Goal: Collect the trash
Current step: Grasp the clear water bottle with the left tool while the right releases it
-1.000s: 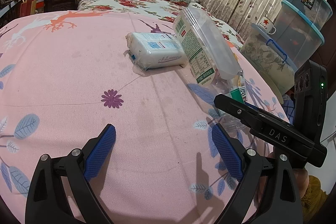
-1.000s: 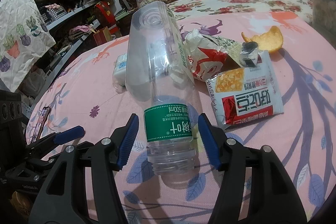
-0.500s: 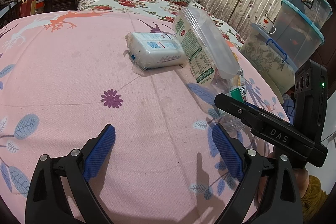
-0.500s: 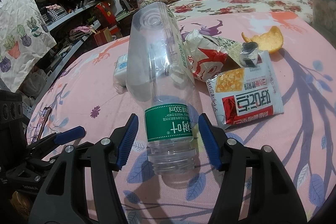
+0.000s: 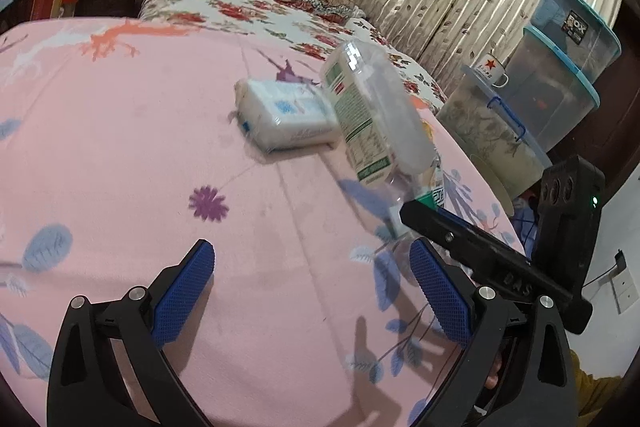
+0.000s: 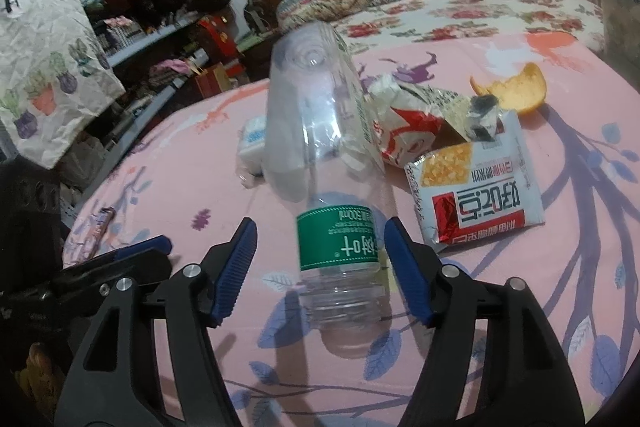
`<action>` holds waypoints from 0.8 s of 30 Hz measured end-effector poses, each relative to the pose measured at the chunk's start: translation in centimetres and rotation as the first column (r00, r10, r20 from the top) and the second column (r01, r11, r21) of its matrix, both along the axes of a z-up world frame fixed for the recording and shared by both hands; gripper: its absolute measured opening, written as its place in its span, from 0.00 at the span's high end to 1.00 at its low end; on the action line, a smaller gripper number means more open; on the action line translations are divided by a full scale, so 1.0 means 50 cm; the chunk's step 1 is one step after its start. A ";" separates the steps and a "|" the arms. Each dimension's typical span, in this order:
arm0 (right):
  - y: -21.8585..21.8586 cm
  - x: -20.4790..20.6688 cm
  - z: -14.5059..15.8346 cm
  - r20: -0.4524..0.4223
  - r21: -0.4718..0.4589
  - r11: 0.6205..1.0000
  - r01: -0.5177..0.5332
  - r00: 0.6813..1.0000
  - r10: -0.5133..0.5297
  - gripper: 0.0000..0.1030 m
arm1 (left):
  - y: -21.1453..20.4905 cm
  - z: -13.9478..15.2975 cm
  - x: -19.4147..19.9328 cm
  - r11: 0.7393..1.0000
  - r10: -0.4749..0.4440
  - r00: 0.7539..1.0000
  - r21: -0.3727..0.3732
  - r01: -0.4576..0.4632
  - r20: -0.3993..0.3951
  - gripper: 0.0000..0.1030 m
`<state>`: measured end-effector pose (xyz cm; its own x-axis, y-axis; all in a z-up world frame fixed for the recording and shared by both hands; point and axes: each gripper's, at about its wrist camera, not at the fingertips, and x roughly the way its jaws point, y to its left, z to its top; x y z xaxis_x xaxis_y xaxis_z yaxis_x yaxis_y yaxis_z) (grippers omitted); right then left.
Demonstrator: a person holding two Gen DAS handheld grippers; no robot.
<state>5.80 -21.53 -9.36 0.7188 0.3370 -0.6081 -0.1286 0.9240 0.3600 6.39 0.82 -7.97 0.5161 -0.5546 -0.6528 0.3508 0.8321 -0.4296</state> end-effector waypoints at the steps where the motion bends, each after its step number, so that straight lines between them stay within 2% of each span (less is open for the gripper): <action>1: -0.004 -0.008 0.007 0.033 0.033 0.999 -0.004 0.999 0.003 0.34 | -0.005 0.005 0.005 1.000 -0.009 1.000 -0.004 0.009 -0.001 0.09; 4: -0.039 -0.037 0.022 0.122 0.121 0.992 0.037 0.991 -0.052 0.34 | -0.030 0.025 0.027 0.999 -0.034 0.999 -0.022 0.034 -0.007 0.09; 5: -0.052 -0.041 0.021 0.124 0.143 0.988 0.055 0.990 -0.073 0.34 | -0.044 0.032 0.036 0.999 -0.045 0.999 -0.023 0.045 -0.008 0.09; 8: -0.099 -0.045 0.013 0.086 0.216 0.964 0.156 0.980 -0.178 0.35 | -0.092 0.049 0.070 0.997 -0.078 0.997 -0.019 0.078 -0.015 0.09; 11: -0.136 -0.043 0.006 0.048 0.234 0.943 0.238 0.966 -0.256 0.35 | -0.140 0.050 0.101 0.996 -0.084 0.996 0.010 0.084 -0.038 0.09; 14: -0.157 -0.041 -0.001 0.029 0.263 0.927 0.269 0.958 -0.286 0.36 | -0.186 0.043 0.127 0.995 -0.091 0.993 0.026 0.093 -0.071 0.09; 17: -0.163 -0.024 -0.010 0.003 0.303 0.915 0.266 0.960 -0.280 0.35 | -0.224 0.031 0.135 0.992 -0.074 0.995 0.092 0.080 -0.068 0.10; 19: -0.158 -0.011 -0.011 -0.006 0.305 0.917 0.259 0.963 -0.270 0.35 | -0.231 0.024 0.133 0.990 -0.069 0.995 0.121 0.077 -0.067 0.34; 24: -0.129 0.027 0.024 0.051 0.172 0.968 0.185 0.979 -0.196 0.35 | -0.190 0.036 0.097 0.990 -0.082 0.995 0.113 0.087 -0.050 0.35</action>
